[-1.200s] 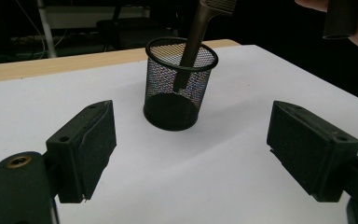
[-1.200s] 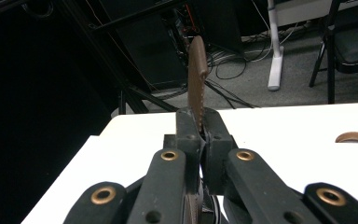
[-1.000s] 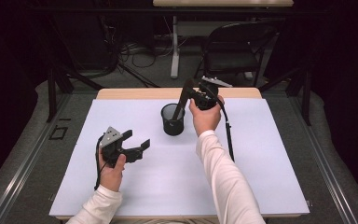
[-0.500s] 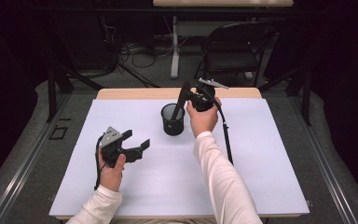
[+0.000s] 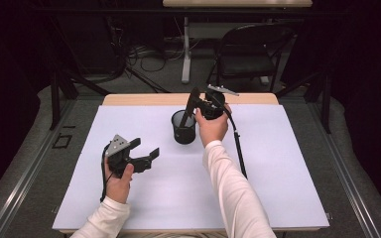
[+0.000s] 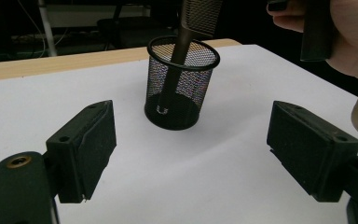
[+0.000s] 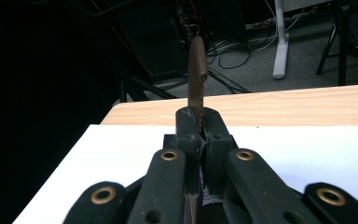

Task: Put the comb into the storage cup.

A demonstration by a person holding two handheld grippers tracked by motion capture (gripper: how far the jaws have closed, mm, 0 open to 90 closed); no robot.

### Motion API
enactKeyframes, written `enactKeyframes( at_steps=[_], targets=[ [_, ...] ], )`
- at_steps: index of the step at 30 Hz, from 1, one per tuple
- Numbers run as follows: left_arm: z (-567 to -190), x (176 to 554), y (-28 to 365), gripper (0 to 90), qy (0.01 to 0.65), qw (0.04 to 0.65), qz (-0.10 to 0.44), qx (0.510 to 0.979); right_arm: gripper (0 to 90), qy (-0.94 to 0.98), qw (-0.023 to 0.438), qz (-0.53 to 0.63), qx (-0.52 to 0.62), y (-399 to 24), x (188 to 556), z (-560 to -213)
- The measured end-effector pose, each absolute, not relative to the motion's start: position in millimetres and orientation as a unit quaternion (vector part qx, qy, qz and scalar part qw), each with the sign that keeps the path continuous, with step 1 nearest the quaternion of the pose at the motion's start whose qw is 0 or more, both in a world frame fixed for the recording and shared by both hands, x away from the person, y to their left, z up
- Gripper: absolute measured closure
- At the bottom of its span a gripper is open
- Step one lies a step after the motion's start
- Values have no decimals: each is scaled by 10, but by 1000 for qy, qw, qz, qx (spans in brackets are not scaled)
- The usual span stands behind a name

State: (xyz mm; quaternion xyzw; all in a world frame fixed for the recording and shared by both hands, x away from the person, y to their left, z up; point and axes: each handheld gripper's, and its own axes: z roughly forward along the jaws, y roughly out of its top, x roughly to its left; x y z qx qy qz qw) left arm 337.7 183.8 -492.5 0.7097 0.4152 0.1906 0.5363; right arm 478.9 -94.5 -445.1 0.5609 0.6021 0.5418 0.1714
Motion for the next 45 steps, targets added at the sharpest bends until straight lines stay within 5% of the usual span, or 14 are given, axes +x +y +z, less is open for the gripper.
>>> enactKeyframes(
  at_steps=[45],
  targets=[
    [-4948,3390,1822,160,416,533,190,712,878,574,129,554,590,-1202,4835,-4599]
  ],
)
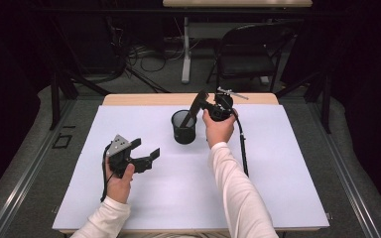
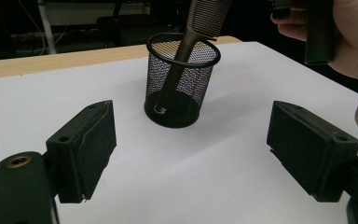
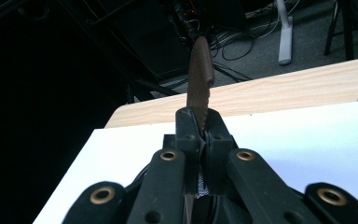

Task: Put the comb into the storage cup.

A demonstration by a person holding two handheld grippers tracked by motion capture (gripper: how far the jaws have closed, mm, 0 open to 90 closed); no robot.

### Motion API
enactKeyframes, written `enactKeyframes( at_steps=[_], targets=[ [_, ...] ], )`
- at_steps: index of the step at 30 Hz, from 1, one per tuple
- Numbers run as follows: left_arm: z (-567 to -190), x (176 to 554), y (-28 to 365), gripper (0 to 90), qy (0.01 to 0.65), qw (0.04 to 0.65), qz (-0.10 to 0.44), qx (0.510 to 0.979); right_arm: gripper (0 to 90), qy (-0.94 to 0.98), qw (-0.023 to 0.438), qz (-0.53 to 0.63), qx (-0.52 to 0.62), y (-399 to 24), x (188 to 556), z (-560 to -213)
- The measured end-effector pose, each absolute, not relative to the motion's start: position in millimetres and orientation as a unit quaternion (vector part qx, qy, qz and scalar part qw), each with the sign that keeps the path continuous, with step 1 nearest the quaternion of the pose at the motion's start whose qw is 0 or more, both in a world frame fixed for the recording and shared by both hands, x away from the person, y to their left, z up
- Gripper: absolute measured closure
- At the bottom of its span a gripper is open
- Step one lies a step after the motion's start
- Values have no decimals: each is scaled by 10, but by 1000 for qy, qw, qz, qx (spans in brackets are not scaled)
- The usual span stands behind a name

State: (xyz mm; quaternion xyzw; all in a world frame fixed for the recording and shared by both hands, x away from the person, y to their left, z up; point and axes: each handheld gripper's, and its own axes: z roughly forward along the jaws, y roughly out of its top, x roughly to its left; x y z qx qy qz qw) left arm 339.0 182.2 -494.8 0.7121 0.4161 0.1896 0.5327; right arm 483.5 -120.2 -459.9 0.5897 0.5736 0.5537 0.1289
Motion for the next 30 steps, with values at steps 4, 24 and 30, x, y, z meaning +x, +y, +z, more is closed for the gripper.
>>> enactKeyframes(
  at_steps=[4,24,30],
  targets=[
    [-4962,3397,1837,160,418,531,189,713,876,567,122,555,596,-1253,4849,-4626],
    [-4964,3402,1835,160,418,531,191,712,815,568,121,552,598,-1321,4837,-4653],
    [-4965,3402,1828,160,418,531,190,712,786,571,117,551,597,-1331,4829,-4648]
  ],
)
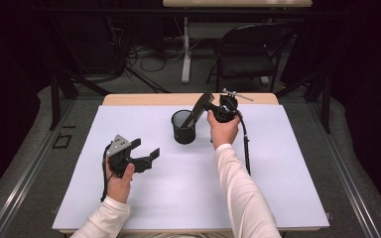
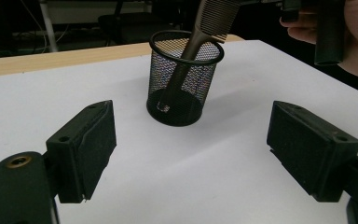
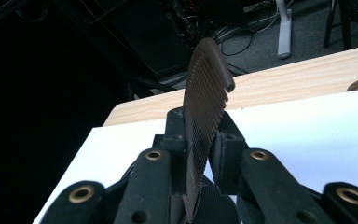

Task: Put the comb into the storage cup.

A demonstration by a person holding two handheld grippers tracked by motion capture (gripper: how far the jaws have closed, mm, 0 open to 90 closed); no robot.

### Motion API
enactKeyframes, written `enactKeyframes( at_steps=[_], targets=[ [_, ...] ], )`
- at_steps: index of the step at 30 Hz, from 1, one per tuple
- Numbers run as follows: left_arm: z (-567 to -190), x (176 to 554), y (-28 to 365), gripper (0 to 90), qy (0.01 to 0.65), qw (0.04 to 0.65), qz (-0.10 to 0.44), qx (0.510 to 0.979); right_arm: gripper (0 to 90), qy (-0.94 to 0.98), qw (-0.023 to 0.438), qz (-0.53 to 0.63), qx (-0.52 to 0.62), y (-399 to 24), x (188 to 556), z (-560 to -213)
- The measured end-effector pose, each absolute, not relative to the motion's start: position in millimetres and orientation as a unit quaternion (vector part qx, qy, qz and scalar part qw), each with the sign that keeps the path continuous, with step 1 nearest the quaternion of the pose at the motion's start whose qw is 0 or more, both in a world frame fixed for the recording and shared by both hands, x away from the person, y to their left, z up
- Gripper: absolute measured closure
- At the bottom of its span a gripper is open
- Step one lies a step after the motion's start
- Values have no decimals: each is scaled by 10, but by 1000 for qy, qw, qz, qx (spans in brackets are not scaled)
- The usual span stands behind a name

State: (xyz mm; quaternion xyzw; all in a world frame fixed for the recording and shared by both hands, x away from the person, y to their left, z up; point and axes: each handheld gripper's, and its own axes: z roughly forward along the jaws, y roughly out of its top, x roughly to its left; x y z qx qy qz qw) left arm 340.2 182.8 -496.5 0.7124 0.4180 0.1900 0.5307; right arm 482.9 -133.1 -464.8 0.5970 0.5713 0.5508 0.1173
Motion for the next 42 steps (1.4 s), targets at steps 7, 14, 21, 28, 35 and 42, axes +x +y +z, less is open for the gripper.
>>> enactKeyframes(
  at_steps=[7,14,21,28,35,42],
  targets=[
    [-4964,3403,1828,160,418,531,190,712,701,580,129,550,587,-1336,4813,-4647],
    [-4962,3404,1832,160,418,531,191,712,626,588,144,551,574,-1355,4776,-4633],
    [-4961,3405,1832,160,417,531,191,712,525,594,161,549,566,-1394,4745,-4666],
    [-4960,3408,1834,160,418,531,190,712,507,607,181,540,555,-1417,4691,-4683],
    [-4956,3407,1839,160,419,533,191,710,518,604,207,540,549,-1422,4607,-4656],
    [-4954,3408,1845,160,419,533,191,710,497,626,199,528,538,-1419,4536,-4642]
  ],
)
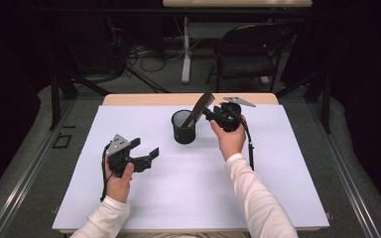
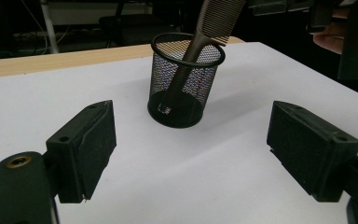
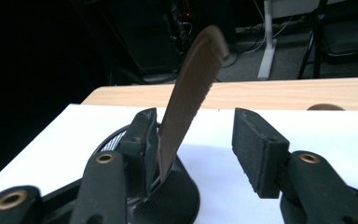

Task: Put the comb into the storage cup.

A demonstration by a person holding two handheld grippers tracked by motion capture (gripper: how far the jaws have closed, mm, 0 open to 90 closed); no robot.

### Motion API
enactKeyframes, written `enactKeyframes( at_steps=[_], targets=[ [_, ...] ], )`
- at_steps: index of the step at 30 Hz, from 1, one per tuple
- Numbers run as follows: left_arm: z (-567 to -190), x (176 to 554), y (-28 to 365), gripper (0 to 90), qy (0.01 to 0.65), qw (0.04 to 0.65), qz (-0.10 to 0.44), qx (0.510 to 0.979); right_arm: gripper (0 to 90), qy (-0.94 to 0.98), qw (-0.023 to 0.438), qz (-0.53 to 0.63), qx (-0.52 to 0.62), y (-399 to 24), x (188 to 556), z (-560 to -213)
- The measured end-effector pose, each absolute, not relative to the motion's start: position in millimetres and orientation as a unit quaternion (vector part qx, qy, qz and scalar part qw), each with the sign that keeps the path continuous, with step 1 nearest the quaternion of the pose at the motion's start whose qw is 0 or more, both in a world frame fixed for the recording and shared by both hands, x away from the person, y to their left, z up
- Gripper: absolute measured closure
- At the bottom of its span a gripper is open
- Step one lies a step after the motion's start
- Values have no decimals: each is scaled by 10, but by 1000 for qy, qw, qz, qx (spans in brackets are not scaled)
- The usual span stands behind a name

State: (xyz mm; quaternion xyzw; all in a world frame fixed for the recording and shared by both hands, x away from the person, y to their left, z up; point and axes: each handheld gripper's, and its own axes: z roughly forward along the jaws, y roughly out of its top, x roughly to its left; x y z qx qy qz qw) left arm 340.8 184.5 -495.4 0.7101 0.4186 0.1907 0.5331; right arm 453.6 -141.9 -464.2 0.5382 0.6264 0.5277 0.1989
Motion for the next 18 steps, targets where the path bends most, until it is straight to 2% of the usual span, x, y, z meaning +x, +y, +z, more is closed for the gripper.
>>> enactKeyframes(
  at_steps=[4,18],
  targets=[
    [-4953,3409,1850,160,419,534,190,710,463,634,203,526,529,-1403,4475,-4619],
    [-4941,3405,1861,160,421,536,191,707,375,677,275,479,487,-1403,4258,-4480]
  ],
)
